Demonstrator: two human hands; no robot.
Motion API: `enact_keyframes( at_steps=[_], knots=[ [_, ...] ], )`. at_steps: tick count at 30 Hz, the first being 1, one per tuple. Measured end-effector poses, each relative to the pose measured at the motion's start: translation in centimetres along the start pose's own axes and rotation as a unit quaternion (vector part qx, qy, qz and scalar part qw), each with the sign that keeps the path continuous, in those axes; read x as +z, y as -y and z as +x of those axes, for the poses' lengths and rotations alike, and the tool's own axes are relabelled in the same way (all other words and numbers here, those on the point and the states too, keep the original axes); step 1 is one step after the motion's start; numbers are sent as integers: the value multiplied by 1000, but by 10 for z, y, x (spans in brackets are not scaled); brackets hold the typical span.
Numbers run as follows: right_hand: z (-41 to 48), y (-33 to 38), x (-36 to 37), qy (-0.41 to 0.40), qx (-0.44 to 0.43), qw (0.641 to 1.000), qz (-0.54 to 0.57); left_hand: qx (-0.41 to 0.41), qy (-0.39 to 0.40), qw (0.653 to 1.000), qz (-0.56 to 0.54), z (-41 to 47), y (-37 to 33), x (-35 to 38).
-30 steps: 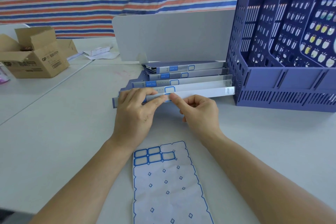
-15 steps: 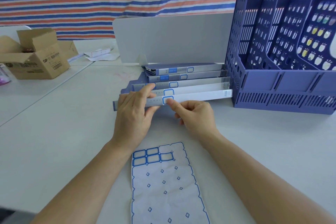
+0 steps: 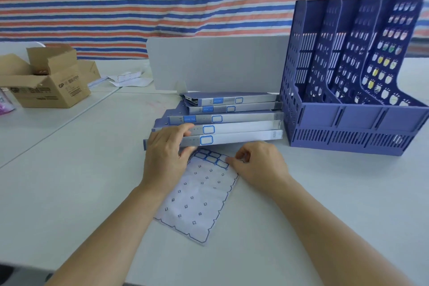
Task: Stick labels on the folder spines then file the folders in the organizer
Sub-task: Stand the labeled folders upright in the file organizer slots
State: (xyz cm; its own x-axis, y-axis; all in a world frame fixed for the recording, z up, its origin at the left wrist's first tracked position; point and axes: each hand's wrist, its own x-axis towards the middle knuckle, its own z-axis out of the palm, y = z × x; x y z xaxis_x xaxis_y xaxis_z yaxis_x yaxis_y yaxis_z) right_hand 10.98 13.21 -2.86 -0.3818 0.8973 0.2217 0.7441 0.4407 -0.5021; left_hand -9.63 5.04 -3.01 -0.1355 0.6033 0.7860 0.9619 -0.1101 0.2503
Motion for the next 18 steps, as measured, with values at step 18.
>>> enact_keyframes(
  at_steps=[18],
  knots=[
    [145, 6, -39, 66, -83, 984, -146, -141, 211, 965, 70, 94, 40, 34]
  ],
)
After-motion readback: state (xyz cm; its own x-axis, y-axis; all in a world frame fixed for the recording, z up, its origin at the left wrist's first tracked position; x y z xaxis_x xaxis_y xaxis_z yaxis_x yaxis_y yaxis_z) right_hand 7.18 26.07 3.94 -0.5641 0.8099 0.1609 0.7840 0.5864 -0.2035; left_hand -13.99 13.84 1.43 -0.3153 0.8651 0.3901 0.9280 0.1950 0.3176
